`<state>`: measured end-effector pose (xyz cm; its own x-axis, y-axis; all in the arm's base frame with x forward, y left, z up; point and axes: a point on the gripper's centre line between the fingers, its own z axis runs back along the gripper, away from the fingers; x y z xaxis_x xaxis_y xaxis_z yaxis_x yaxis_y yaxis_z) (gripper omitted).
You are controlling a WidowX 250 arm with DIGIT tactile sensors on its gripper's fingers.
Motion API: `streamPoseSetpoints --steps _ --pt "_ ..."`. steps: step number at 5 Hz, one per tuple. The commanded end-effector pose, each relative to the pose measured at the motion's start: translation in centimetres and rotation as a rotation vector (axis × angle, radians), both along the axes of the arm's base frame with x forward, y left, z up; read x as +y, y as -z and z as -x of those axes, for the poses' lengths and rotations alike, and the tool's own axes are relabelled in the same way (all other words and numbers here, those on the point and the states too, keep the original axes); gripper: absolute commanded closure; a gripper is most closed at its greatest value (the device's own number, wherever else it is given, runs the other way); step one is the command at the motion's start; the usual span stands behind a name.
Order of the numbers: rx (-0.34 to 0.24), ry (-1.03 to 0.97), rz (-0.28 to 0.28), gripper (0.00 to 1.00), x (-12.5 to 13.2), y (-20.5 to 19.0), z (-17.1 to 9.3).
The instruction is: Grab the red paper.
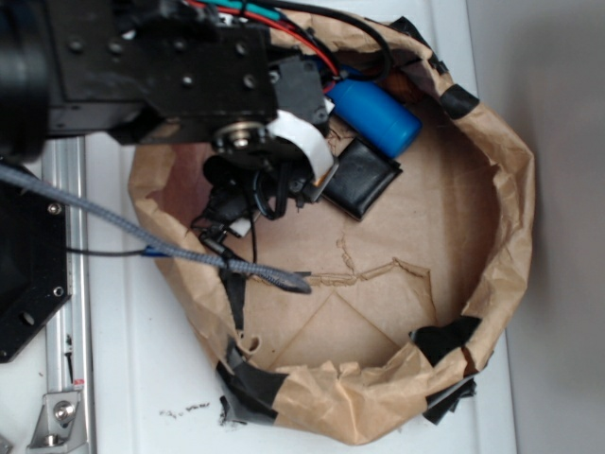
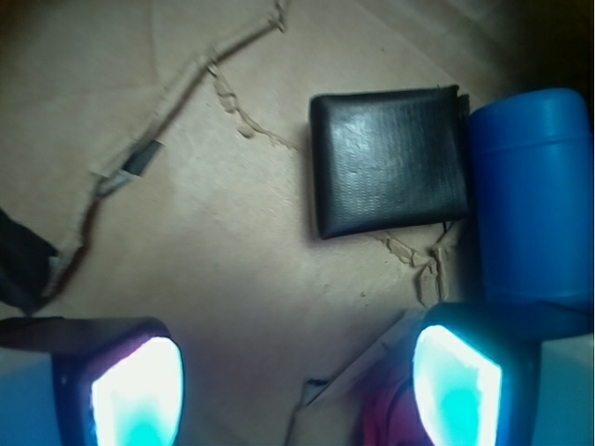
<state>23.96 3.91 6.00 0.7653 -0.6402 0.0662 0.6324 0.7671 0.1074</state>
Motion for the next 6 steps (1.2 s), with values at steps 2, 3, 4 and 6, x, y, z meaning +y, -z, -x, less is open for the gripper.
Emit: streamPoseSetpoints --steps 2,3,4,6 --pt "0.037 -0.053 -0.049 0.00 6.5 4.9 0.0" --pt "0.020 -0.058 -0.065 0.00 7.1 4.0 0.3" --pt "0.004 -0.055 -0.053 0.00 6.8 3.0 0.8" --pt "-0.059 -0.039 0.061 0.00 4.7 -1.6 1.3"
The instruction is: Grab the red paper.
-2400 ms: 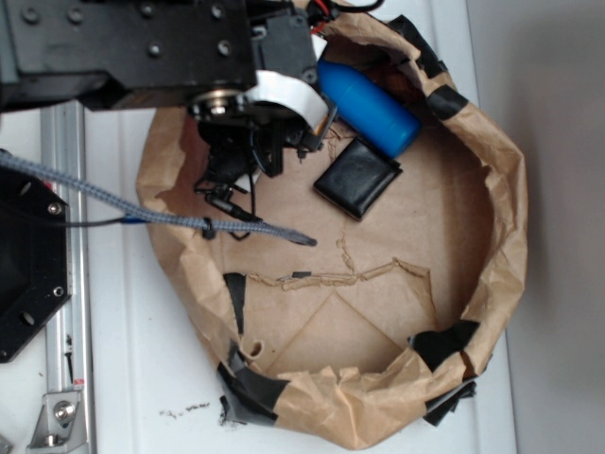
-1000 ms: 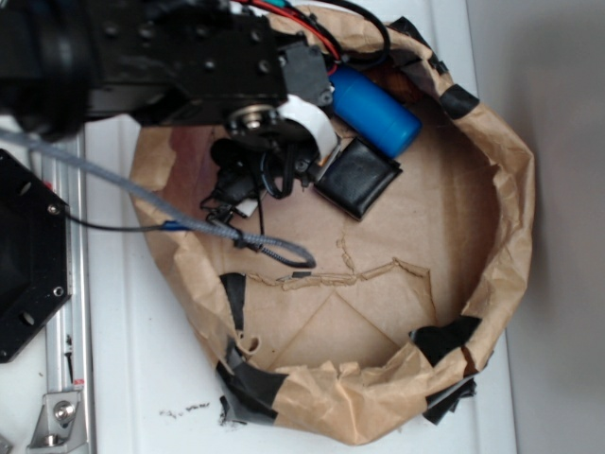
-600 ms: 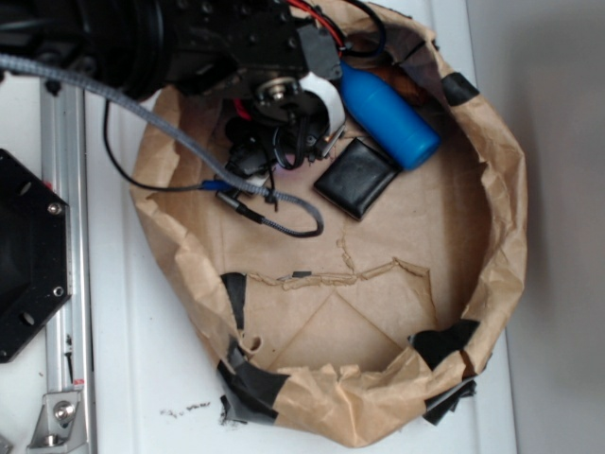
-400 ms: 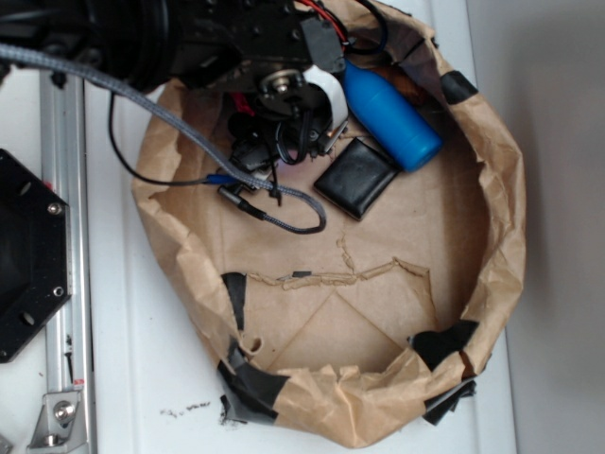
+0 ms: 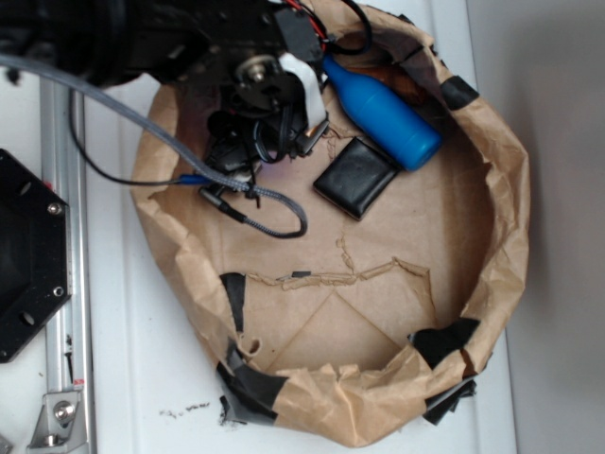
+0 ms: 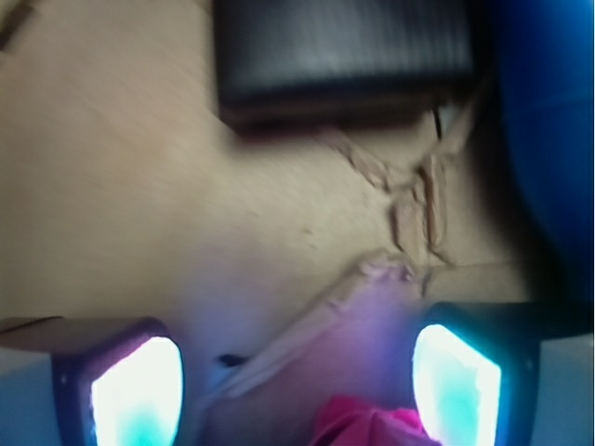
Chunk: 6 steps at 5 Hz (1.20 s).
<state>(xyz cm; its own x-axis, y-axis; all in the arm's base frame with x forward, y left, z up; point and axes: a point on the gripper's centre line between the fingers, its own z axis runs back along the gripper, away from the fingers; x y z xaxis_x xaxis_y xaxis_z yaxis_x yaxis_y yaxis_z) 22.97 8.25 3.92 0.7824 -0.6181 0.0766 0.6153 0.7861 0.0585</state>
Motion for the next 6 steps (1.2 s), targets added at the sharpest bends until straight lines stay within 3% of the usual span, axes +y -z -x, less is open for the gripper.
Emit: streamPoseSetpoints --steps 1,4,6 --pt "-0.070 -0.057 -0.022 0.00 1.3 -3.4 0.8" --pt "-0.062 -0.084 -0.070 0.00 2.9 -2.1 0.9" --pt "-0.043 -0.102 -0.140 0.00 4.5 -0.4 1.0"
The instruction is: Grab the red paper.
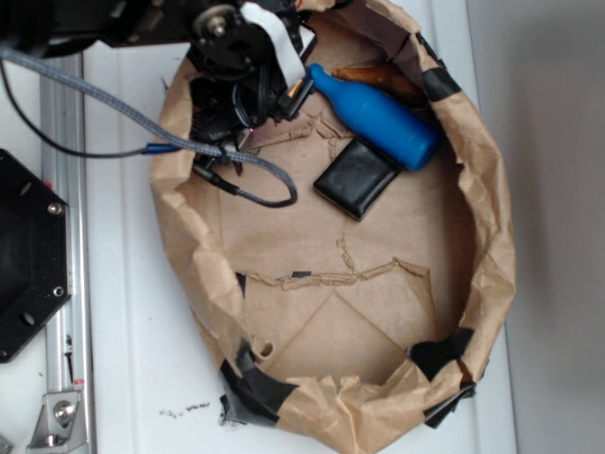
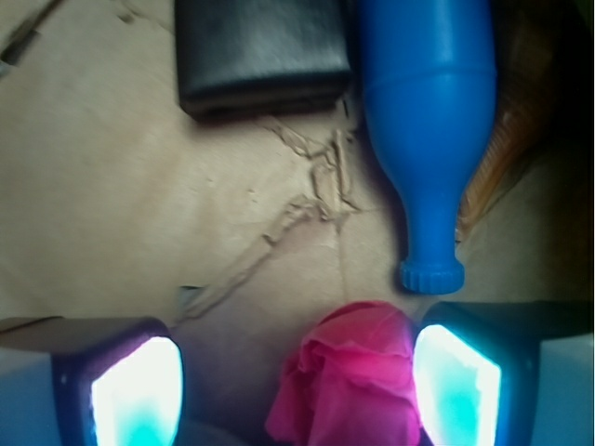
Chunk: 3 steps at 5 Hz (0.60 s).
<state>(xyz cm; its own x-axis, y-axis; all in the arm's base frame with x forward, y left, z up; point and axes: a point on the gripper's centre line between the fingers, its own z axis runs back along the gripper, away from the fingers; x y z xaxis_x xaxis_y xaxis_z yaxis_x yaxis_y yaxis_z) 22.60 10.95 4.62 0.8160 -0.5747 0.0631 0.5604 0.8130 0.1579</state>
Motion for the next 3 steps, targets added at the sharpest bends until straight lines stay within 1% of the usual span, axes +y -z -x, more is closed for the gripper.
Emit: streamPoseSetpoints --steps 1,2,3 --pt "0.027 -0.053 -0.073 0.00 2.48 0.99 1.14" --pt "0.028 -0.049 -0.098 0.00 2.38 1.00 1.35" --pt "0.011 -0.047 -0.102 0.72 2.19 0.70 1.41"
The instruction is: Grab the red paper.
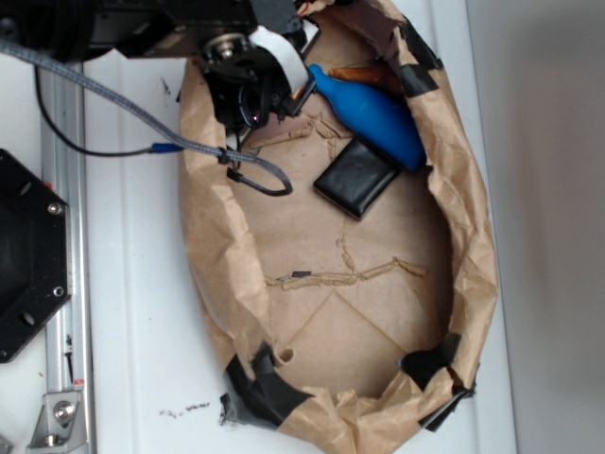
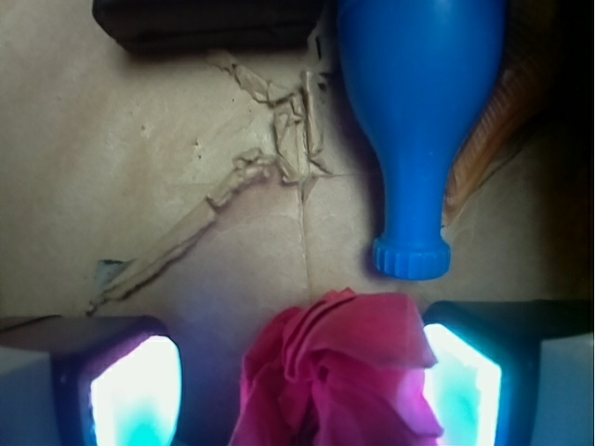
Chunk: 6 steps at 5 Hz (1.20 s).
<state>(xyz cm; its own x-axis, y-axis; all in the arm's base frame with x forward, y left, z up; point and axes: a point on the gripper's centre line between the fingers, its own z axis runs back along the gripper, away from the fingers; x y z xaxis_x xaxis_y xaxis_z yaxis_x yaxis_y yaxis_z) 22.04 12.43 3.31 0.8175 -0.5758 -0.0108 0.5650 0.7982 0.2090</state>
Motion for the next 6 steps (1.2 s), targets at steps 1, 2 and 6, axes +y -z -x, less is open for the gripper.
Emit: streamPoseSetpoints --steps 1,2,6 --pt "-0.031 -0.043 -0.012 1.00 0.6 -0.7 0.8" --pt "-0.034 -0.037 -0.010 1.00 0.3 -0.9 0.8" --pt "-0.134 -0.068 0.070 1.00 -4.7 -5.2 -0.5"
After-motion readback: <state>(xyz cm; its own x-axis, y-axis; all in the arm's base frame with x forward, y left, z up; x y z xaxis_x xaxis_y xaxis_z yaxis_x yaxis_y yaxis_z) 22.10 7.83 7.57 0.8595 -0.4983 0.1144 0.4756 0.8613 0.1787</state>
